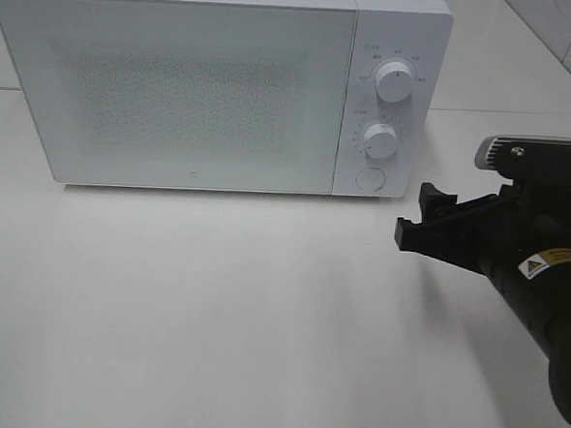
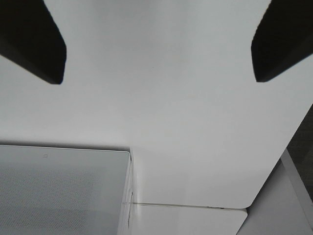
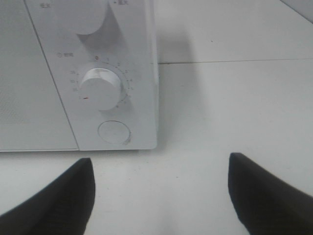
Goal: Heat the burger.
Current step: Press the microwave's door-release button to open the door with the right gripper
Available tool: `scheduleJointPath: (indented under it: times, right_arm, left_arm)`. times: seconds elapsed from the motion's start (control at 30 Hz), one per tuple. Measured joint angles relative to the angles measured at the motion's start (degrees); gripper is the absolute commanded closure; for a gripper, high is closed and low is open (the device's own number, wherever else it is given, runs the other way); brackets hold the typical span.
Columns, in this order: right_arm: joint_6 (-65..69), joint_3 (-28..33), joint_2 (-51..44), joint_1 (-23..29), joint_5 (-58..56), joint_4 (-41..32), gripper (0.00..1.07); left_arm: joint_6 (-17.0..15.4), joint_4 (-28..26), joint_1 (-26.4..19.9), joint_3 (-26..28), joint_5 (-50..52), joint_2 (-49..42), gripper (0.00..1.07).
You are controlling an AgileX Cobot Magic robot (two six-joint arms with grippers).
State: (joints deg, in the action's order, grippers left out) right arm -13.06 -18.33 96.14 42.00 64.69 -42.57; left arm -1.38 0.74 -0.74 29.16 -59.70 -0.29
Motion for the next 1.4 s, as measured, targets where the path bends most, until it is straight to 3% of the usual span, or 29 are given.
scheduleJointPath:
  times: [0.47, 0.7, 0.77, 0.8, 0.87, 0.93, 0.97, 1.0, 1.07, 1.23, 1.4]
  right_arm:
    - [0.00, -6.30, 5.16, 5.90, -1.03, -4.58, 0.36]
    - [6.70, -7.16, 6.02, 5.96, -1.83, -5.04, 0.44]
    - [16.79, -7.22, 6.30, 5.96, -2.01, -5.16, 0.57]
    - [16.79, -7.22, 6.30, 5.96, -2.01, -5.16, 0.57]
    - [26.81, -7.22, 6.30, 5.96, -2.01, -5.16, 0.70]
    - [33.23, -7.22, 6.30, 5.96, -2.06, -5.16, 0.75]
    - [36.15, -7.22, 6.30, 5.96, -2.06, -5.16, 0.84]
    - [36.15, -7.22, 6.30, 5.96, -2.06, -5.16, 0.84]
    - [46.75, -7.22, 6.30, 5.96, -2.06, -5.16, 0.95]
    - [59.82, -7.22, 6.59, 5.96, -2.12, -5.16, 1.07]
    - [72.19, -7.28, 8.48, 5.96, -3.61, -5.16, 1.07]
  left_arm:
    - [0.00, 0.00, 0.00, 0.00, 0.00, 0.00, 0.09]
    - [0.00, 0.00, 0.00, 0.00, 0.00, 0.00, 0.09]
    - [0.00, 0.00, 0.00, 0.00, 0.00, 0.00, 0.09]
    - [0.00, 0.00, 0.00, 0.00, 0.00, 0.00, 0.09]
    - [0.00, 0.00, 0.00, 0.00, 0.00, 0.00, 0.09]
    - [0.00, 0.00, 0.00, 0.00, 0.00, 0.00, 0.09]
    - [0.00, 0.00, 0.00, 0.00, 0.00, 0.00, 0.09]
    - [0.00, 0.00, 0.00, 0.00, 0.00, 0.00, 0.09]
    - [0.00, 0.00, 0.00, 0.00, 0.00, 0.00, 0.09]
    - [0.00, 0.00, 0.00, 0.00, 0.00, 0.00, 0.09]
    - [0.00, 0.00, 0.00, 0.00, 0.00, 0.00, 0.09]
